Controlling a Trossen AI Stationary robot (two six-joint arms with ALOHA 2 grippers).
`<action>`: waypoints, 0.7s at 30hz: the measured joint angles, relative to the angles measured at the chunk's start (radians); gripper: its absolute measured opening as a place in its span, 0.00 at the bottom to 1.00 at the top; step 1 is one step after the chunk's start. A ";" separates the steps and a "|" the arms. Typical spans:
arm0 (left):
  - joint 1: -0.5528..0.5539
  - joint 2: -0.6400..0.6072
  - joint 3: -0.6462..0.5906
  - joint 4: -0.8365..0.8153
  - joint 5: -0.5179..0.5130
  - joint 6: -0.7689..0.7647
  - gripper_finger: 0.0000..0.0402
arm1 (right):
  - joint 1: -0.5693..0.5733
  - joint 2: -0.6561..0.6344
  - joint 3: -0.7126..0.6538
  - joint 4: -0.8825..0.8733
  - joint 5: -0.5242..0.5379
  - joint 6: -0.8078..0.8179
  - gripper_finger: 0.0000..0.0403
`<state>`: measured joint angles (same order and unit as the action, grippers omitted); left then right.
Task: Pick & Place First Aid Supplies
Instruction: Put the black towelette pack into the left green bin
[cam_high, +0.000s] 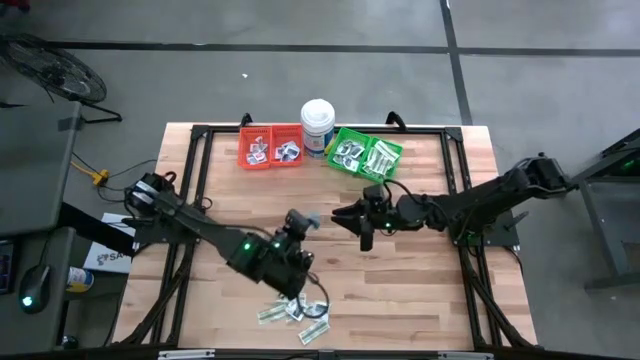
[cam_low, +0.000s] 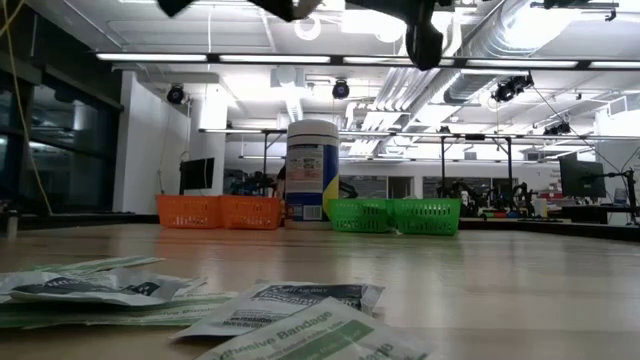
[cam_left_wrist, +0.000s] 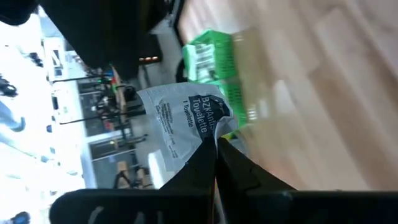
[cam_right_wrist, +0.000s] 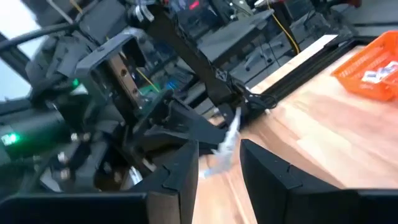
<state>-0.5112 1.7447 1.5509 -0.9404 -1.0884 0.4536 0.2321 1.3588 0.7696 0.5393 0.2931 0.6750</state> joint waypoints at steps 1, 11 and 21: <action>0.009 0.000 0.000 0.028 -0.008 0.037 0.00 | 0.000 0.010 0.000 0.017 0.001 0.025 0.28; 0.058 0.000 0.000 0.169 -0.041 0.264 0.00 | -0.001 0.057 0.000 0.077 0.046 0.084 0.28; 0.060 0.000 0.000 0.183 -0.040 0.283 0.00 | -0.040 0.056 0.001 0.111 0.023 0.087 0.25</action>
<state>-0.4515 1.7443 1.5513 -0.7570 -1.1282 0.7364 0.1922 1.4151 0.7708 0.6506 0.3160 0.7617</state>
